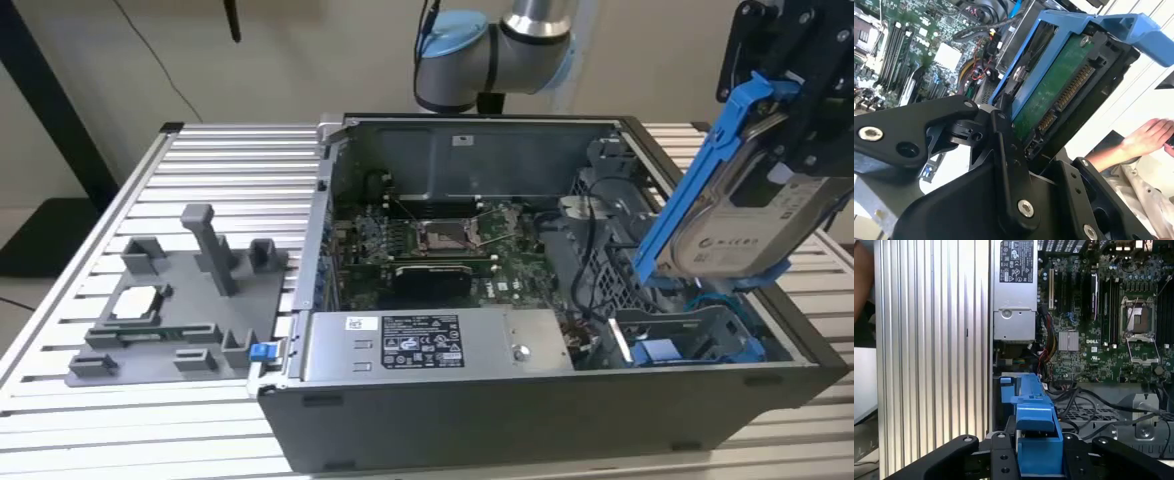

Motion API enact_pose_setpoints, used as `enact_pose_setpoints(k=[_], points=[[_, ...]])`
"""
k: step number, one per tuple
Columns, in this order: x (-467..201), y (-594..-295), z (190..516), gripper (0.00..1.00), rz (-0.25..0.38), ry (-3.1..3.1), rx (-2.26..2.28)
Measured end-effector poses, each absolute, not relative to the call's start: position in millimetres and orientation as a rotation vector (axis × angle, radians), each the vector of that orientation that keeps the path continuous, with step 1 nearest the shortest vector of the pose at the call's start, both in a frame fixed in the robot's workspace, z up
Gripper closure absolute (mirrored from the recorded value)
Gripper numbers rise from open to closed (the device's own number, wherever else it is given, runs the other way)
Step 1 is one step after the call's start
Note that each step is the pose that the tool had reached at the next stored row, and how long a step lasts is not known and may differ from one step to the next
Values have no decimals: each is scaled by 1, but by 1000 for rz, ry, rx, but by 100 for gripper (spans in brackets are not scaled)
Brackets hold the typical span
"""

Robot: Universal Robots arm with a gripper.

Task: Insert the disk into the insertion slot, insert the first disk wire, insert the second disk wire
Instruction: 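Insert the disk into the insertion slot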

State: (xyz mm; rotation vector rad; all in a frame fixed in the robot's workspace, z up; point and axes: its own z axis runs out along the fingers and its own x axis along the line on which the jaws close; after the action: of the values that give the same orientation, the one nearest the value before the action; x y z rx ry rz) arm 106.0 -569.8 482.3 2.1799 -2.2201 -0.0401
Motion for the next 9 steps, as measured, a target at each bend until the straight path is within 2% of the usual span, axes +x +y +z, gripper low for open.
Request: enact_pose_setpoints(k=[9], points=[[106,-572,481,100,-40,-2220,2180]])
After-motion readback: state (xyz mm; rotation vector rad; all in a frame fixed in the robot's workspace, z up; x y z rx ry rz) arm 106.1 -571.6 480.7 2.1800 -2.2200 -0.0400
